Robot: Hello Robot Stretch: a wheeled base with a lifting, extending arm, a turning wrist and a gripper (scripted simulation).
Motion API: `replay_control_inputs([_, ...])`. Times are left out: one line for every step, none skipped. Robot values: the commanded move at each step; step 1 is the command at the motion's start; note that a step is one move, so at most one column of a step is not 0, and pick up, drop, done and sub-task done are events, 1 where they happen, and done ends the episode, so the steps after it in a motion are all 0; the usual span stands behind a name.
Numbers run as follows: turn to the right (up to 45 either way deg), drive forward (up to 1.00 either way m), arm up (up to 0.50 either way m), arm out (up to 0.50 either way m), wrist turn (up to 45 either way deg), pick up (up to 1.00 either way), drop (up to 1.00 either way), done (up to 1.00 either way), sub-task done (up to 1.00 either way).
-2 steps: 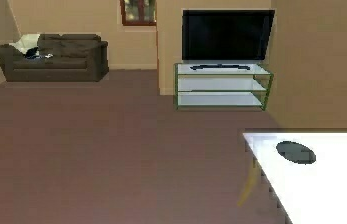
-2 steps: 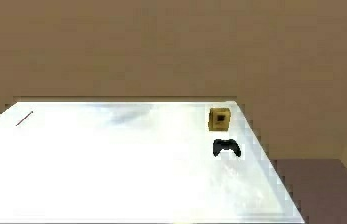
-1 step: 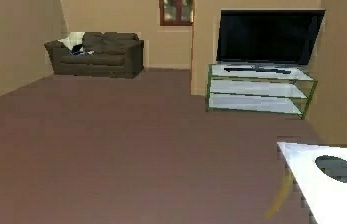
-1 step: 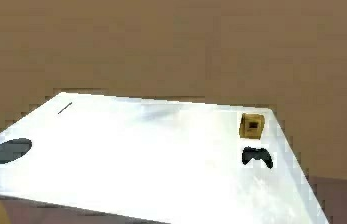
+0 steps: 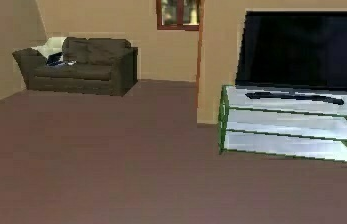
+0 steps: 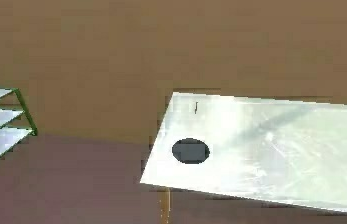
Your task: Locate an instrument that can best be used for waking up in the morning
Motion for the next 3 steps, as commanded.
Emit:
replay_control_inputs([0.0, 1.00, 0.00, 0.00, 0.0, 0.00, 0.00, 0.00, 0.00])
replay_control_inputs([-3.0, 0.00, 0.00, 0.00, 0.0, 0.00, 0.00, 0.00, 0.00])
replay_control_inputs([0.0, 1.00, 0.00, 0.00, 0.0, 0.00, 0.00, 0.00, 0.00])
